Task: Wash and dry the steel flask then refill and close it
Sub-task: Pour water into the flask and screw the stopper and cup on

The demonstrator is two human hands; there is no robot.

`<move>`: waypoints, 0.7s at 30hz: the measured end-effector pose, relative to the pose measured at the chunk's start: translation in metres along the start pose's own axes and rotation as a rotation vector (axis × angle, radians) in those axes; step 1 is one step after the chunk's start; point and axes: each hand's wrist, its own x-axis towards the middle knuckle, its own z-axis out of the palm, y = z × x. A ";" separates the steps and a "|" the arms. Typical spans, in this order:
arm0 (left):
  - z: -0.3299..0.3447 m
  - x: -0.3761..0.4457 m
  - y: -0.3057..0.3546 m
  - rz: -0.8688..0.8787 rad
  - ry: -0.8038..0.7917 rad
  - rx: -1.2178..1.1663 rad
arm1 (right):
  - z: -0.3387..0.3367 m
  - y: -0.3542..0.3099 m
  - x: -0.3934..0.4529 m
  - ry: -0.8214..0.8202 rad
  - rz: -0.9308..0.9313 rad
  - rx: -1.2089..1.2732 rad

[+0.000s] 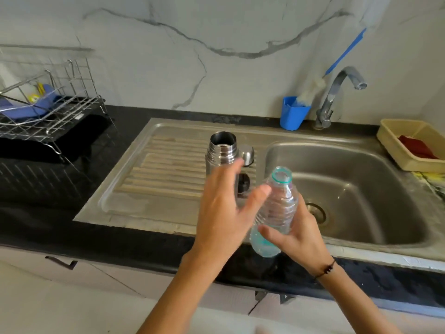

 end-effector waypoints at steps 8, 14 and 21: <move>-0.009 0.062 -0.035 -0.255 -0.017 -0.117 | -0.045 -0.041 0.071 -0.170 -0.091 -0.449; -0.002 0.069 -0.043 -0.259 -0.012 -0.130 | -0.060 -0.053 0.114 -0.271 -0.196 -0.857; -0.002 0.071 -0.044 -0.288 -0.034 -0.088 | -0.068 -0.062 0.129 -0.266 -0.352 -1.106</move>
